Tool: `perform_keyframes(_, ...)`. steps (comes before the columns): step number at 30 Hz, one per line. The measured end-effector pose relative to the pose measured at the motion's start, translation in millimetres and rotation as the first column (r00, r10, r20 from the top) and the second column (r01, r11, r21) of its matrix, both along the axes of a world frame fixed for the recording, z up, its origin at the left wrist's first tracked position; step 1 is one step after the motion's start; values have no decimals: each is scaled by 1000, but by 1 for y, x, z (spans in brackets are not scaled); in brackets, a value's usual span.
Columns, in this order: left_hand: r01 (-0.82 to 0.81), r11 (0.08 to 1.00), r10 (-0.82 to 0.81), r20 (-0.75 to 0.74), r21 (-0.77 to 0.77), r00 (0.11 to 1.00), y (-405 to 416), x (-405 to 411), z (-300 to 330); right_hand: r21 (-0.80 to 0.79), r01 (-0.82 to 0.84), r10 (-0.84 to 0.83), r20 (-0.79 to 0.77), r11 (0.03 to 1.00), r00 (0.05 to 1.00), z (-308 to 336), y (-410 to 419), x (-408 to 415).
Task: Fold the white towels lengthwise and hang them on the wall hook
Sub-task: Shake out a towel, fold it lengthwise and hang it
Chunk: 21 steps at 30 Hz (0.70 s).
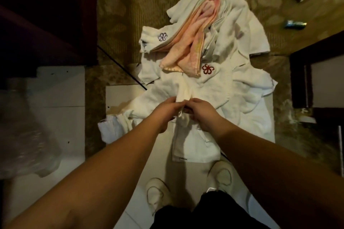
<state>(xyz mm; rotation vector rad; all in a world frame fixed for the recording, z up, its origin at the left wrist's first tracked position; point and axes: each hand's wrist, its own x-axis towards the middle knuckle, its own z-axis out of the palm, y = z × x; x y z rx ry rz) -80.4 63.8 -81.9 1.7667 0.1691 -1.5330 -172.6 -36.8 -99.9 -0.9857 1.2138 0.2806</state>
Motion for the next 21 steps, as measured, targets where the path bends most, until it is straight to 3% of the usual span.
perform_keyframes(6, 246, 969, -241, 188, -4, 952, 26, -20, 77, 176, 29, -36, 38, 984, 999, 74, 4, -29)
perform_keyframes(14, 126, 992, -120, 185, -21, 975, 57, -1, 207, 104, -111, 106, 59, 988, 993, 208, 16, -20)
perform_keyframes(18, 7, 997, 1, 109, -71, 994, 71, 14, 279, -106, -328, 337, 80, 939, 938, 295, 21, -14)
perform_keyframes(21, -68, 992, 76, 67, -110, 995, 79, 21, 329, -407, -389, 446, 54, 827, 893, 348, 25, -8)
